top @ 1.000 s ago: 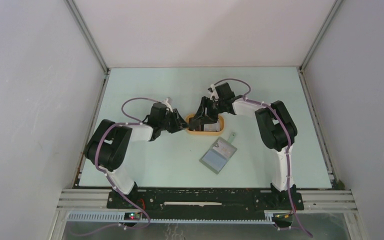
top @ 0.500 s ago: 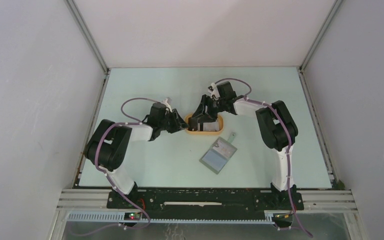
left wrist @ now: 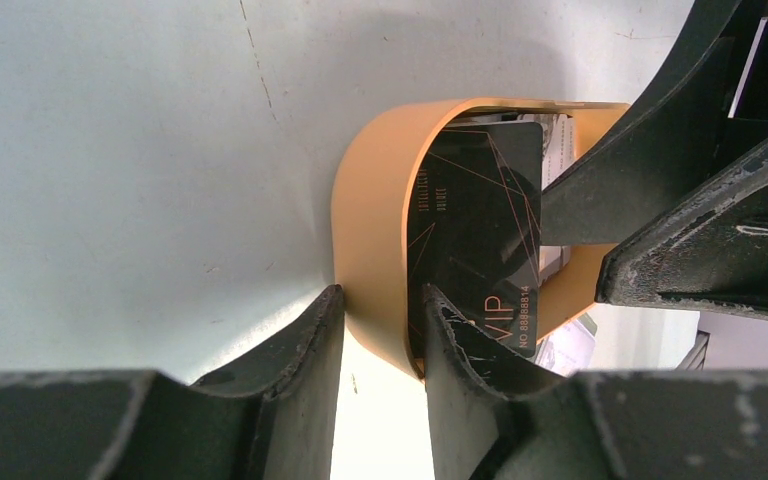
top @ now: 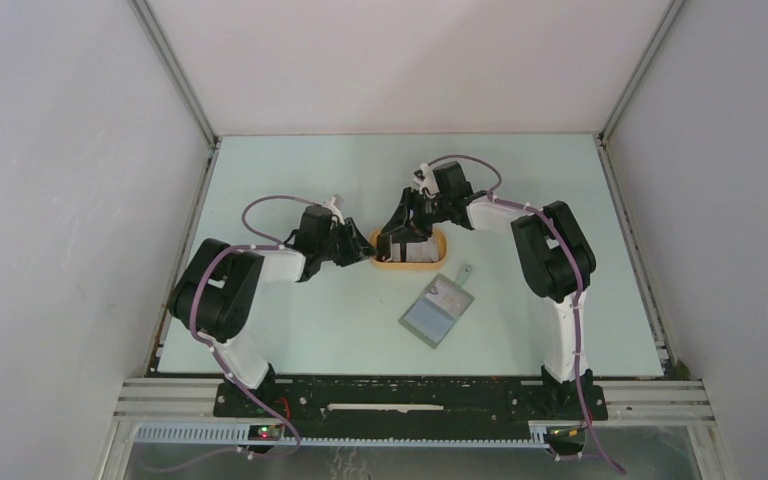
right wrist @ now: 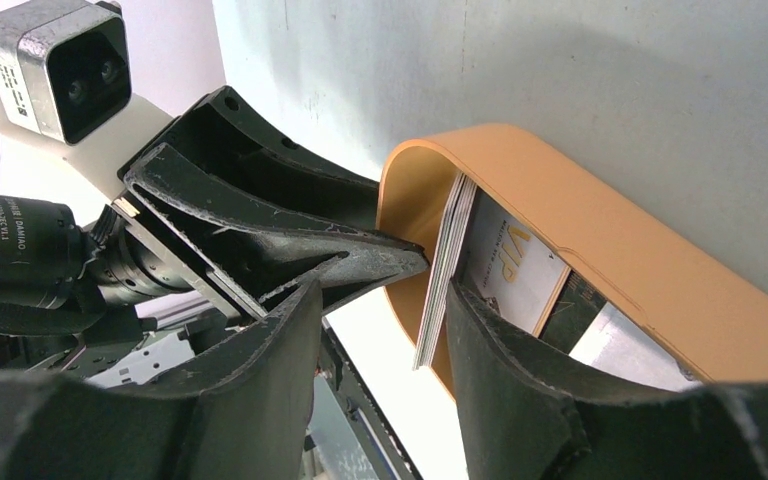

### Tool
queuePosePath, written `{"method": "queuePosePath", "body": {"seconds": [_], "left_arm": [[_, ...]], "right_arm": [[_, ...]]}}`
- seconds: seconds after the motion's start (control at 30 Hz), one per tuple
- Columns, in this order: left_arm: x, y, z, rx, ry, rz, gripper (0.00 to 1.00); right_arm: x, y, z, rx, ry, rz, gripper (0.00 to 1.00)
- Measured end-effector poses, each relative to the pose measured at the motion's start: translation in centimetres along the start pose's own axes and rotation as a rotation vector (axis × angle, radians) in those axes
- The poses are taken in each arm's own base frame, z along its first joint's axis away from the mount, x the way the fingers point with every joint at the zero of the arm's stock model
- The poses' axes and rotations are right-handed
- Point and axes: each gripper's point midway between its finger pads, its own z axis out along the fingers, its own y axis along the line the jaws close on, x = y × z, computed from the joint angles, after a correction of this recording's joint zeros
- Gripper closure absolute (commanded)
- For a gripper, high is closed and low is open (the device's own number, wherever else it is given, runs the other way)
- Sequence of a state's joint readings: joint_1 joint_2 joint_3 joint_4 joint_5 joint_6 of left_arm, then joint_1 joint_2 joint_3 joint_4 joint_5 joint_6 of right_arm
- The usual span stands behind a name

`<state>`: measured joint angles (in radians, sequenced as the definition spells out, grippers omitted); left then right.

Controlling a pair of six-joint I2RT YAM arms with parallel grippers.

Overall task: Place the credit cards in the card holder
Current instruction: Pick up the credit card from the storage box.

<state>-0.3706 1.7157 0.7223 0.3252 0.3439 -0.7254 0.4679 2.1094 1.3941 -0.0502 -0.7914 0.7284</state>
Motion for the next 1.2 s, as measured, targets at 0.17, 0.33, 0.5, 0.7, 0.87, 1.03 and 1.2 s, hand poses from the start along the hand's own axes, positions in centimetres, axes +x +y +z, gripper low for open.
{"method": "queuePosePath", "body": {"seconds": [0.17,0.33,0.5,0.7,0.87,1.03,1.2], "left_arm": [[0.0,0.0,0.0,0.0,0.001,0.0,0.62],[0.1,-0.2,0.1,0.006,0.005,0.001,0.62],[0.1,-0.2,0.1,0.008,0.007,0.001,0.62],[0.1,-0.2,0.2,0.008,0.007,0.001,0.62],[0.1,-0.2,0.2,0.008,0.007,0.001,0.62],[0.1,-0.2,0.2,0.008,0.007,0.002,0.62],[0.1,-0.2,0.2,0.008,0.007,0.002,0.62]], "right_arm": [[0.2,0.0,0.1,-0.004,0.007,0.012,0.5],[1.2,-0.2,1.1,-0.012,0.048,0.042,0.5],[2.3,-0.8,2.0,-0.007,0.083,0.065,0.5],[2.3,-1.4,2.0,0.03,0.078,0.046,0.47],[2.0,-2.0,2.0,0.071,0.067,0.013,0.47],[2.0,-2.1,1.9,0.073,0.07,0.0,0.47],[2.0,-2.1,1.8,0.066,0.074,-0.001,0.47]]}}
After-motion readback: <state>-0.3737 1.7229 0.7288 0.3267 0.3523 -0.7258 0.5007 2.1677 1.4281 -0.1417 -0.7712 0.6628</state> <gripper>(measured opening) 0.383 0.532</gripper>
